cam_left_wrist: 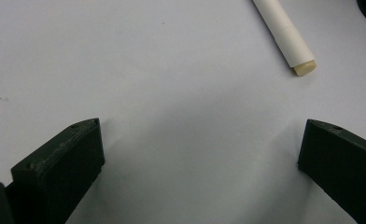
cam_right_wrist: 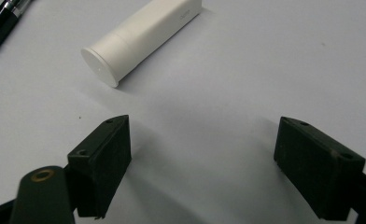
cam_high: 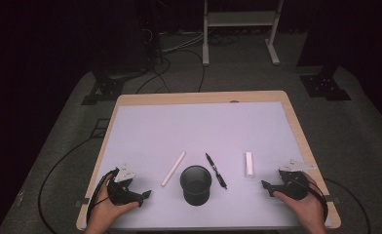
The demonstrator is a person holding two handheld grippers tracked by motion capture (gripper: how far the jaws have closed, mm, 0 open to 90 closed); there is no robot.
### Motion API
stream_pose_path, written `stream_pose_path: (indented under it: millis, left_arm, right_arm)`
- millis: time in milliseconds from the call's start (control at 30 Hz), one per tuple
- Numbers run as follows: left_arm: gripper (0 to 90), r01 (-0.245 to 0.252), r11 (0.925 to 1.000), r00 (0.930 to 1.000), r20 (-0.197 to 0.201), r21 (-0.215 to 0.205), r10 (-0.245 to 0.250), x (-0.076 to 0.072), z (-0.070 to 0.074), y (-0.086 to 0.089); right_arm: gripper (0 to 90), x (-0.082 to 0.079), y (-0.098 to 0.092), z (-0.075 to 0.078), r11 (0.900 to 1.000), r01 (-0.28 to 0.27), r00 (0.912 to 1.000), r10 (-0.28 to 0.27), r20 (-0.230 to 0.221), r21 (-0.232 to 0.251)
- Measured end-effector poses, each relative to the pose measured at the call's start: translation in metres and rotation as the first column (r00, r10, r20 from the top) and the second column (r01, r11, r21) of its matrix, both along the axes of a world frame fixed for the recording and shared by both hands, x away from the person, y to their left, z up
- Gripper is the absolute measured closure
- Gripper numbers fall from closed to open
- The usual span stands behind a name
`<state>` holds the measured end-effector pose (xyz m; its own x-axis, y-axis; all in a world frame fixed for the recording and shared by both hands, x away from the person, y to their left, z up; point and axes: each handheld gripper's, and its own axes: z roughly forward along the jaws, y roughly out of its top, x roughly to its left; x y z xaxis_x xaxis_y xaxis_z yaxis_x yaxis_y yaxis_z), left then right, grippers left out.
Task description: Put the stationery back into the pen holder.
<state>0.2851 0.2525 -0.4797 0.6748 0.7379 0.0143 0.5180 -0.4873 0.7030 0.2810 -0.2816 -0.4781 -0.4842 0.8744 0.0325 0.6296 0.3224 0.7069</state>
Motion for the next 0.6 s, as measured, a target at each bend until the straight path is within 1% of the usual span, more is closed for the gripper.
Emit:
stream_pose_path:
  millis: [300, 600]
  left_arm:
    - [0.0, 0.000, 1.0000, 1.0000, 0.001, 0.000, 0.000, 0.000, 0.000, 0.000]
    - [0.0, 0.000, 1.0000, 1.0000, 0.001, -0.001, 0.000, 0.000, 0.000, 0.000]
  right_arm:
    - [22.7, 0.003, -0.001, 0.006, 1.000, 0.015, 0.9999, -0.015, 0.001, 0.020]
    - [26.4, 0.007, 0.001, 0.013, 1.000, 0.019, 0.9998, -0.020, 0.006, 0.022]
